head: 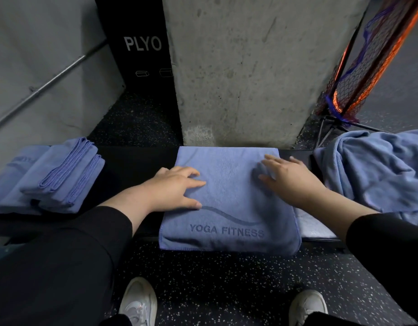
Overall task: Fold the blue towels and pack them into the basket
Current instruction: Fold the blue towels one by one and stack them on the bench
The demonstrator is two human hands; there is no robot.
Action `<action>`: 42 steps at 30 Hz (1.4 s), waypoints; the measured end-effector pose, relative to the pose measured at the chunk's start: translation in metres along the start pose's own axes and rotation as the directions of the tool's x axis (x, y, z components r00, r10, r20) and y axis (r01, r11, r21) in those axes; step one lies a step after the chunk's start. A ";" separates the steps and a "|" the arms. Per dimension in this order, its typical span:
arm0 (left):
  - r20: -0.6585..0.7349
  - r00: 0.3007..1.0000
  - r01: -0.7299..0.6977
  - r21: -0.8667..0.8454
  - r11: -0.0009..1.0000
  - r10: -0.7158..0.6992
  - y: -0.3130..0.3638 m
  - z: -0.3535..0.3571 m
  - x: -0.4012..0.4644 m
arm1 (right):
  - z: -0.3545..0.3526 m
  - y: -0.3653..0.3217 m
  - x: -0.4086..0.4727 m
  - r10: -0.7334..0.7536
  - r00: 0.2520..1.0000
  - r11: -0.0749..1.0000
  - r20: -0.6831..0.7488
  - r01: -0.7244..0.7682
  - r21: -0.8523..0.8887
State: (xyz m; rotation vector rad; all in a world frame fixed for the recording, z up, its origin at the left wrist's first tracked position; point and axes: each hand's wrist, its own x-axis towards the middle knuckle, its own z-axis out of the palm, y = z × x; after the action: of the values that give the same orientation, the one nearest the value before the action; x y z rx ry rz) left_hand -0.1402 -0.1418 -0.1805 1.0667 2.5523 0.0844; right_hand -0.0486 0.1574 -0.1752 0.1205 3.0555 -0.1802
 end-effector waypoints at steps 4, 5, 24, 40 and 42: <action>0.025 0.999 0.035 0.119 0.992 -0.038 0.003 0.010 -0.005 | 0.021 -0.026 -0.023 -0.020 0.984 1.000 0.179 0.020 0.003; 0.038 0.998 0.052 0.125 0.991 -0.057 0.004 0.011 -0.004 | 0.029 -0.028 -0.027 -0.022 0.977 0.999 0.212 0.026 -0.018; -0.168 0.982 -0.074 0.065 0.995 0.085 0.003 0.029 -0.018 | 0.034 0.000 -0.020 -0.464 0.848 0.872 -0.254 0.489 0.038; -0.213 0.963 -0.126 0.187 0.974 0.165 0.018 0.037 -0.058 | 0.025 0.026 -0.081 -0.477 0.867 0.877 -0.144 0.481 -0.002; -0.246 0.954 -0.119 0.209 0.971 0.170 0.019 0.038 -0.055 | 0.024 0.021 -0.077 -0.417 0.898 0.900 -0.139 0.429 0.074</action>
State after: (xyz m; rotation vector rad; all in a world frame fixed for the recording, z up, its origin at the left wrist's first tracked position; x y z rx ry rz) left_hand -0.0783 -0.1700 -0.1952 1.4013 2.7573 0.0178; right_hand 0.0311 0.1700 -0.1946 -0.5556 3.1443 -0.3687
